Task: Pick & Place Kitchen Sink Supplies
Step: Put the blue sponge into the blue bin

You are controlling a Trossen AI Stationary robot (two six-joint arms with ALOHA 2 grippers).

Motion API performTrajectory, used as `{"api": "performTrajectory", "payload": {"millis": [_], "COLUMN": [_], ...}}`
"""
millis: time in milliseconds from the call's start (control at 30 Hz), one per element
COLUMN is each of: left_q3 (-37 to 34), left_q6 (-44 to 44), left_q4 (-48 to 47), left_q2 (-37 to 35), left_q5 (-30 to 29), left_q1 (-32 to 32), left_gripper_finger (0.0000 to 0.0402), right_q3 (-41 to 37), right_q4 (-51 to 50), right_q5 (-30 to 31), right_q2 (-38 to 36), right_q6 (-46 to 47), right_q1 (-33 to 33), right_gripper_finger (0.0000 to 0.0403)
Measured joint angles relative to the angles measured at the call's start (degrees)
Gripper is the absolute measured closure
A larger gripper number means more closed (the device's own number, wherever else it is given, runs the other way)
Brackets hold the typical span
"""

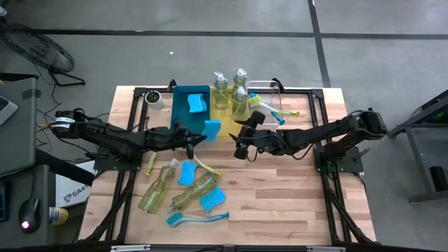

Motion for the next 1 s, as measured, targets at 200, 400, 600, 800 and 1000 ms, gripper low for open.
{"api": "performTrajectory", "payload": {"millis": [200, 400, 600, 800, 1000], "left_q3": [0.0, 0.0, 1.6, 10.5, 19.2], "left_q6": [-1.5, -5.9, -10.2, -11.4, -11.9], "left_q4": [-4.8, -11.7, -21.0, -39.3, -58.1], "left_q2": [-4.1, -8.0, -10.6, -10.7, -10.7], "left_q5": [-0.1, -0.1, -0.1, -0.8, -5.3], "left_q1": [5.5, 10.9, 15.7, 19.7, 22.7], "left_gripper_finger": [0.0394, 0.0394, 0.0394, 0.0394, 0.0394], "right_q3": [0.0, 0.0, 0.0, 0.0, 0.0], "right_q4": [-9.8, -16.2, -18.9, -20.5, -21.4], "right_q5": [-0.7, -0.8, -3.5, -4.1, -3.0], "right_q2": [-1.7, -1.7, -1.7, -1.7, -1.7], "right_q6": [9.2, 14.5, 18.0, 19.5, 21.3], "right_q1": [0.0, 0.0, 0.0, 1.8, 4.1], "right_gripper_finger": [0.0149, 0.0148, 0.0148, 0.0148, 0.0148]}}
